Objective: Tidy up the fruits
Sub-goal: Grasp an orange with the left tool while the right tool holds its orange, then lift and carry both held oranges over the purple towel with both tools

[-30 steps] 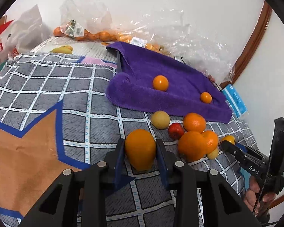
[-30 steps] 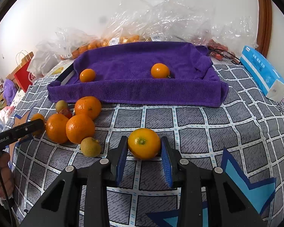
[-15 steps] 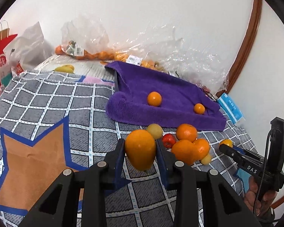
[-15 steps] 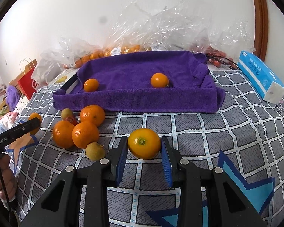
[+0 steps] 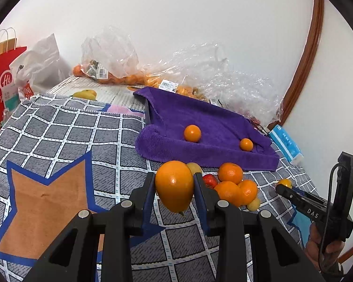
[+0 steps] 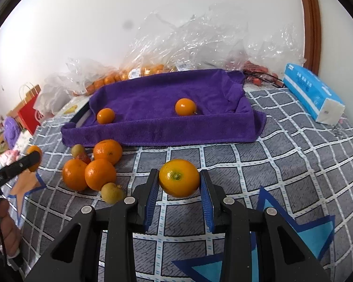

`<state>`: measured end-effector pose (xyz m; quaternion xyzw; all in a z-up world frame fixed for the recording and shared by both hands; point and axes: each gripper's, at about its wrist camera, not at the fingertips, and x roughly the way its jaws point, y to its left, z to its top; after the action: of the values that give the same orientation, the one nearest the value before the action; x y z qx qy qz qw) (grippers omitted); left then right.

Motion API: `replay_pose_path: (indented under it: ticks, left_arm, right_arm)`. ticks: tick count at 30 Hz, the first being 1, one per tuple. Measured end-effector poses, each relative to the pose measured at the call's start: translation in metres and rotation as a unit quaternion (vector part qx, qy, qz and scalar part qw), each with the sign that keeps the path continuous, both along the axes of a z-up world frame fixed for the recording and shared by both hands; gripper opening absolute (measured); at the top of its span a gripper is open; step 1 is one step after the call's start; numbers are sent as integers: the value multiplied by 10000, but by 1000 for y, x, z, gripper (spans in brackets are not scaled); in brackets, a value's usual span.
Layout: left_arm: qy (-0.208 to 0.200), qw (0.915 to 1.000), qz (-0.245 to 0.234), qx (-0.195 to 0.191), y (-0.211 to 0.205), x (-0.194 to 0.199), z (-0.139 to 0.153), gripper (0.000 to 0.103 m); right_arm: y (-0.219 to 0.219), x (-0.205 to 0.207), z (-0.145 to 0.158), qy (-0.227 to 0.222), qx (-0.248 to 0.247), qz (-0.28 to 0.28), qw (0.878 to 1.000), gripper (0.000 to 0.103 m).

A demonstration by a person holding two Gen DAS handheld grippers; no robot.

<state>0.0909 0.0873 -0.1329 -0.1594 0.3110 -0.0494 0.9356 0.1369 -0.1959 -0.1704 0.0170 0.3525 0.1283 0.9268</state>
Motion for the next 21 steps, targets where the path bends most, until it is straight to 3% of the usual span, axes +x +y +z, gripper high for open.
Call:
replay_pose_path:
  ticks: [15,18,21]
  left_arm:
    - [197,9997,124,-119,11,4,1,30]
    - [164,9995,122,-251,17,5,16,30]
    - [-29,9999,110,-72,16,9,40,30]
  right_arm:
    - [8,-18,38,-261,125,130,9995,34]
    - [12,-16,48,-325,69,179,9993,34]
    - [17,-9,56,-351,59,203,9992,34]
